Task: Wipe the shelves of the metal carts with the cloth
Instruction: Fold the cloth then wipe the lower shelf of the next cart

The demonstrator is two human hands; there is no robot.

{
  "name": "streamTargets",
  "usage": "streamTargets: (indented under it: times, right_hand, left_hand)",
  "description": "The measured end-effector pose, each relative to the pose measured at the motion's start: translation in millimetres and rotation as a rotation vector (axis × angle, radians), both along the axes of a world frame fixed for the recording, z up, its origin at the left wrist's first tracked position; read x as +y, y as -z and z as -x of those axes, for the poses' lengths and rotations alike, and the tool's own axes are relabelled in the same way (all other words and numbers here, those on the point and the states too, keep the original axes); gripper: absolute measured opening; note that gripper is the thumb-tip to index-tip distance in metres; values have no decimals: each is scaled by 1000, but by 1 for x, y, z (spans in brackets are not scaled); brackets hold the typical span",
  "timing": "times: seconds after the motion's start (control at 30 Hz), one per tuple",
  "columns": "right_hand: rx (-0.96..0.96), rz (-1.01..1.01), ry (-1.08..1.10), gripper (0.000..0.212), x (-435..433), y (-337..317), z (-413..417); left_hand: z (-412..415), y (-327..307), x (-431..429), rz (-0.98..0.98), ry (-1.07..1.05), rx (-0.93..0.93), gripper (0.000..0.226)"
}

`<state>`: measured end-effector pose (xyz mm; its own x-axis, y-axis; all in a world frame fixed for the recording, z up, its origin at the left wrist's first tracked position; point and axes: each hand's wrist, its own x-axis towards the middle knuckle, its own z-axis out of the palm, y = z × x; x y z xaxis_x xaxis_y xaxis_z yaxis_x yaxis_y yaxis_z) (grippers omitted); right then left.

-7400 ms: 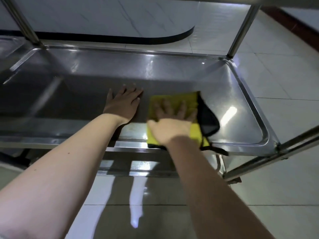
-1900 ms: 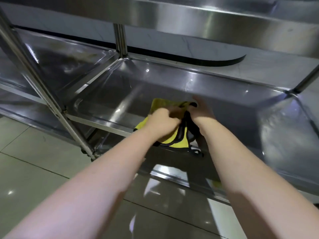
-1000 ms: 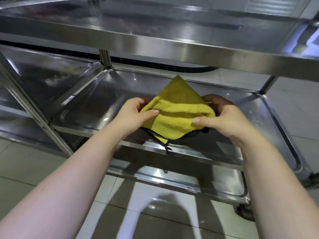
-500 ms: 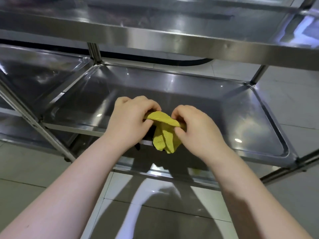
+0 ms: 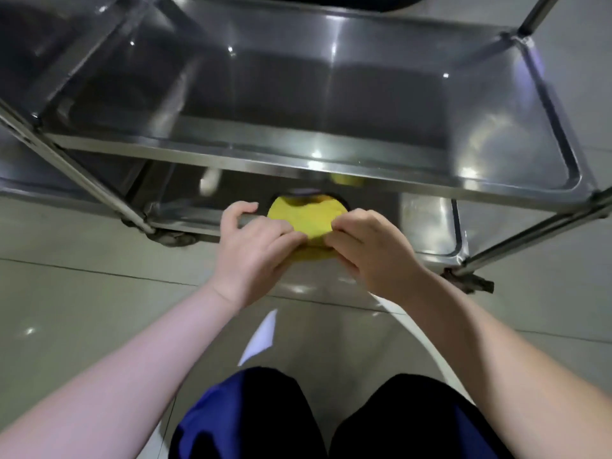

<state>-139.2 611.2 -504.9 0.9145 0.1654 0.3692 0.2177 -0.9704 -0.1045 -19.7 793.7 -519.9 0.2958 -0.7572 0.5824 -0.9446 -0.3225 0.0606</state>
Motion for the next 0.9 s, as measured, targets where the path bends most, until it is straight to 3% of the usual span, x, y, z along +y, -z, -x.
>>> streamTargets:
  times: [0.1,0.17,0.23,0.27,0.33,0.5,0.63,0.73,0.8,0.9]
  right_hand:
    - [88,85,-5,17,-17,38,33]
    - [193,-37,69,23,-25,60,56]
    - [305,-174,176,24,-32,79,75]
    - [356,-200,226,23,-37,89,84]
    - [479,-230,342,24,-46,108,97]
    - [629,-266,475,37,-95,134,111]
    - [609,-169,702,44,-169,127,100]
    - [520,35,831,33,-216,133,57]
    - [485,-83,924,50,-220,154,31]
    - [678,-158,1121,70,-198,199,17]
  left_hand:
    - [21,24,-16,-204,78,210,25]
    - [35,37,-32,-391,151,339,50]
    - [49,50,-50,-506,238,279,61]
    - [54,57,-61,-581,272,245,60]
    - [59,79,-83,-688,286,388,40]
    - [69,120,-141,-580,305,956,21]
    - [67,137,-216,-520,232,1081,20]
    - [62,151,-262,-315,118,1249,31]
    - [54,173,-271,-372,-18,1092,49]
    - [33,211,-254,-610,-200,613,51]
